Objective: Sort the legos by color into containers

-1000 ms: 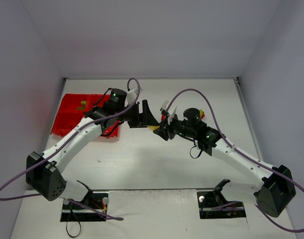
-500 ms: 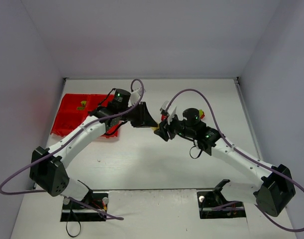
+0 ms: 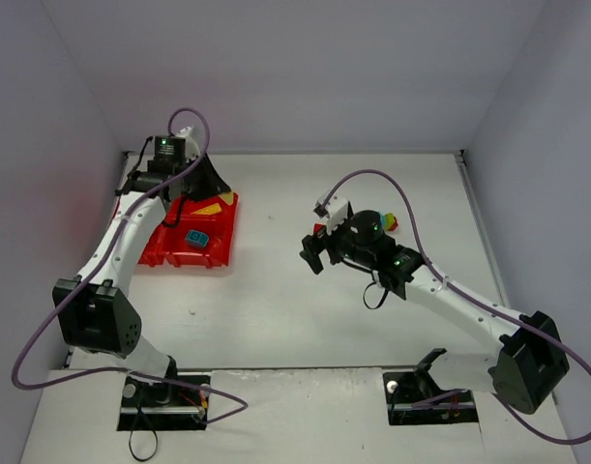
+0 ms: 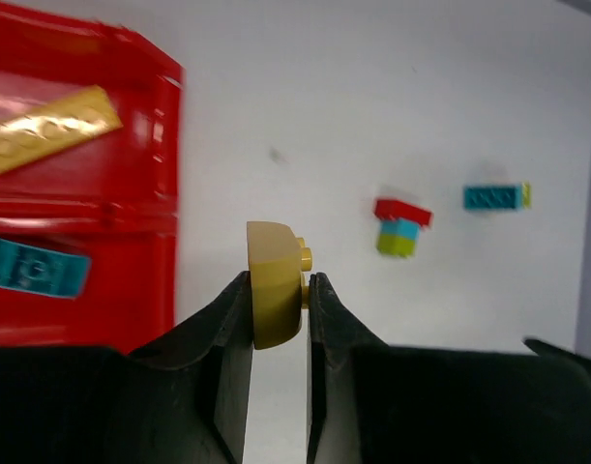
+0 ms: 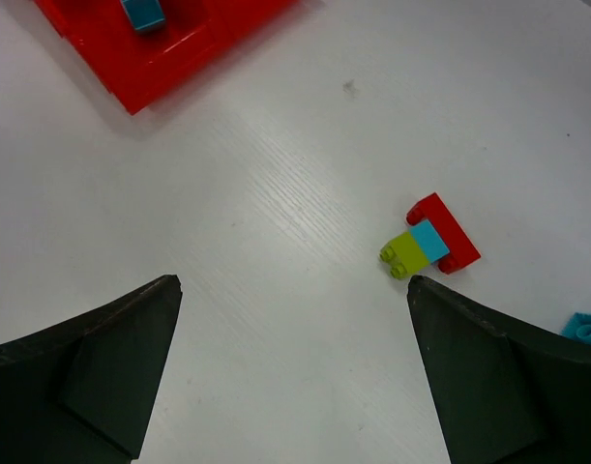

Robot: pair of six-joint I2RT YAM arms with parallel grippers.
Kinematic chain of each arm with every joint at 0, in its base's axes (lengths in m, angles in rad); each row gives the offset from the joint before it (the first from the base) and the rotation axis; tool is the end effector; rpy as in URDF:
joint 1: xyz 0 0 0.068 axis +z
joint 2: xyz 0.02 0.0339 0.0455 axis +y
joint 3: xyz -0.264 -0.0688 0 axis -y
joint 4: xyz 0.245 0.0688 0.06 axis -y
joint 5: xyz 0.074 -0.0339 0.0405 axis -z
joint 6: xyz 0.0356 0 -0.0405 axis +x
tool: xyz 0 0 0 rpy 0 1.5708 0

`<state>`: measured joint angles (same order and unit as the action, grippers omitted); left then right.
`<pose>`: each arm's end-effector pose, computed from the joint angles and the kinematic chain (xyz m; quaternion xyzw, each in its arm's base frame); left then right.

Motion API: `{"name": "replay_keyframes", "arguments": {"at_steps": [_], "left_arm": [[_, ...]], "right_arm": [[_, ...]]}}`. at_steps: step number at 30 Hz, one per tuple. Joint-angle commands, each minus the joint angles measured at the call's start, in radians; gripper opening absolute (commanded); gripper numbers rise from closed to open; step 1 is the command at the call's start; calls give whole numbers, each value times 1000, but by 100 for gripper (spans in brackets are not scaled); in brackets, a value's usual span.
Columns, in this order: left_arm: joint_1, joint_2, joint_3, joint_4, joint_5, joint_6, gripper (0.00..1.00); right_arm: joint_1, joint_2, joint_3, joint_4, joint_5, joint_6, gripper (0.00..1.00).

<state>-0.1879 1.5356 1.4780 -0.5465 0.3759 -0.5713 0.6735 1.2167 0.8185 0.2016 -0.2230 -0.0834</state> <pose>0.3384 -0.0776 0.3623 -0.0805 0.8705 -0.3228 0.3628 0.2172 0.1834 0.3002 -0.3495 0.6878 0.2656 0.5781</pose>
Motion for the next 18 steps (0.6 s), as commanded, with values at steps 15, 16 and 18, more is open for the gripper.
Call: {"name": "replay_keyframes", "arguments": {"at_steps": [15, 16, 18], "left_arm": [[123, 435, 364, -93, -288, 131, 30], [123, 439, 372, -101, -295, 133, 35], [123, 431, 369, -107, -298, 134, 50]], "right_arm": [[-120, 7, -27, 56, 220, 174, 99], [-127, 4, -33, 56, 252, 181, 99], [-156, 0, -38, 53, 261, 201, 99]]}}
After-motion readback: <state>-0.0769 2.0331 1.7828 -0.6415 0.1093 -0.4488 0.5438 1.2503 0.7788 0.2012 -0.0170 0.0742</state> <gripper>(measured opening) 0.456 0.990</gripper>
